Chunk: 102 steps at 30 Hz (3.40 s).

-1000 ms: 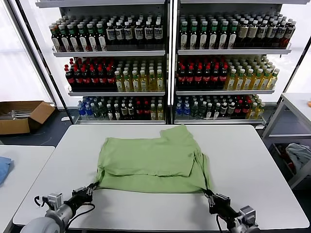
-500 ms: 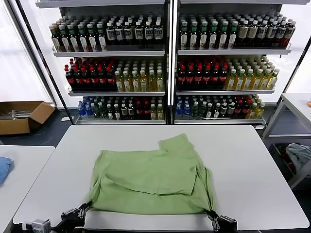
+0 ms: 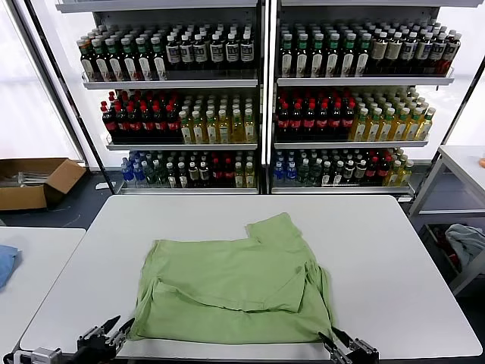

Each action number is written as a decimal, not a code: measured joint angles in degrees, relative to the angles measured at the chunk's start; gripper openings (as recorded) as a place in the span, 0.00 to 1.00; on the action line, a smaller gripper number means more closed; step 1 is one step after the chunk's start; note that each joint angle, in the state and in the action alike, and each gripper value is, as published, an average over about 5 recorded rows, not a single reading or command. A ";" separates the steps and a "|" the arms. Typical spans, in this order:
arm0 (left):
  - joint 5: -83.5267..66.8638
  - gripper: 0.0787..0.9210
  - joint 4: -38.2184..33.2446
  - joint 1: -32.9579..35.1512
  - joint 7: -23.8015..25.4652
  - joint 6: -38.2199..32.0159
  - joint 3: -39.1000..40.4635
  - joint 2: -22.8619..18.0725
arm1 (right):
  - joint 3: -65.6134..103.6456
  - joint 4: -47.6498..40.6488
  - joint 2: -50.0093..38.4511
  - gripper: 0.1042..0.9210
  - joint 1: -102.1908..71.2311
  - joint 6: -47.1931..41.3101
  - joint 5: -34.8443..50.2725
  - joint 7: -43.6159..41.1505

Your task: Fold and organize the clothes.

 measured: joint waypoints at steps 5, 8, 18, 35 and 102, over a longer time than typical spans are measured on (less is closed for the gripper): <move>-2.50 0.61 0.94 -1.79 0.92 0.00 -1.71 3.51 | -1.67 -5.01 -2.15 0.72 11.27 -2.33 2.96 -1.39; -5.59 0.72 2.64 -4.15 1.45 -0.03 -1.57 6.44 | -4.97 -10.06 -2.63 0.82 19.95 -3.67 3.25 -2.61; -12.97 0.88 13.18 -18.30 2.71 -0.35 6.69 15.28 | -19.33 -31.36 -0.09 0.88 47.85 -6.89 1.08 -6.58; -15.71 0.88 36.87 -45.92 2.98 -2.52 27.70 18.49 | -33.39 -56.54 7.77 0.88 70.48 -8.22 -5.96 -8.75; -18.02 0.02 25.10 -39.71 -2.43 -4.47 23.81 18.81 | -15.70 -23.66 3.11 0.00 41.66 -8.96 4.97 -6.24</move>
